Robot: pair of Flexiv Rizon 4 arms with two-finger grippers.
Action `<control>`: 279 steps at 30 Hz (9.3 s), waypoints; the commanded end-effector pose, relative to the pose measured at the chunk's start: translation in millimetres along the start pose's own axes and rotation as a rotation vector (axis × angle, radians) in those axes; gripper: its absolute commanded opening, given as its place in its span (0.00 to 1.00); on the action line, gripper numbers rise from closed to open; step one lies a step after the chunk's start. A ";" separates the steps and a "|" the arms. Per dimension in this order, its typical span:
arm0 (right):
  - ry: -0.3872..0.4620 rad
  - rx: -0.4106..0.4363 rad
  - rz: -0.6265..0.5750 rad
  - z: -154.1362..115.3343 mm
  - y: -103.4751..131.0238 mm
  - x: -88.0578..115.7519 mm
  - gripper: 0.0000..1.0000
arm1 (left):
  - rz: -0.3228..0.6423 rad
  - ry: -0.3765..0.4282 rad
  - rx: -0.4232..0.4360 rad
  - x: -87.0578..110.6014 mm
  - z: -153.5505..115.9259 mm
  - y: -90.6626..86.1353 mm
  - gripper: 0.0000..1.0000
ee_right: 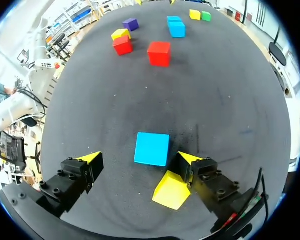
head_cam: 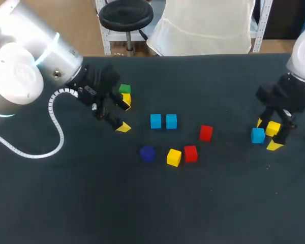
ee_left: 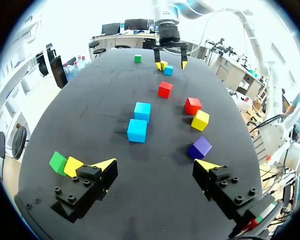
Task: Place the blue cubes, place green cubes on the blue cubes, place the yellow cubes on the green cubes, then place the red cubes on the yellow cubes, and place purple cube on the red cubes.
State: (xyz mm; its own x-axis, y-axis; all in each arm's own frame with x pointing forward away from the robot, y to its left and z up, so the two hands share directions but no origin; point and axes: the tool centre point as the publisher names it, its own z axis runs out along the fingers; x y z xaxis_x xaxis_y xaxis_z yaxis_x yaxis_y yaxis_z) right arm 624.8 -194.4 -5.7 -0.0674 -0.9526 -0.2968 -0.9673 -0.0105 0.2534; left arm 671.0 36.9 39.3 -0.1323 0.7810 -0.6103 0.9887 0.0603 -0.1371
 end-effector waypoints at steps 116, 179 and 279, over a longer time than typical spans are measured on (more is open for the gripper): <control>0.042 0.107 -0.266 -46.4 -96.4 -118.3 0.00 | 0.003 -0.003 0.000 1.2 -0.2 0.4 1.00; 0.030 0.137 -0.075 38.3 -70.9 -188.3 0.00 | 0.003 -0.003 0.000 1.2 -0.2 0.4 1.00; -0.020 0.115 -0.104 11.7 -74.5 -175.6 1.00 | 0.003 -0.003 0.000 1.2 -0.2 0.4 1.00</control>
State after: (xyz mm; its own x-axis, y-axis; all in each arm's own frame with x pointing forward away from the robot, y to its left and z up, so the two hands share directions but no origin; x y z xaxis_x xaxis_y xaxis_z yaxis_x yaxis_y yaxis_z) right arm 712.1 -14.8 8.7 0.0296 -0.9436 -0.3298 -0.9892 -0.0751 0.1262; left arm 671.1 36.9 39.3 -0.1324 0.7810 -0.6103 0.9887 0.0604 -0.1371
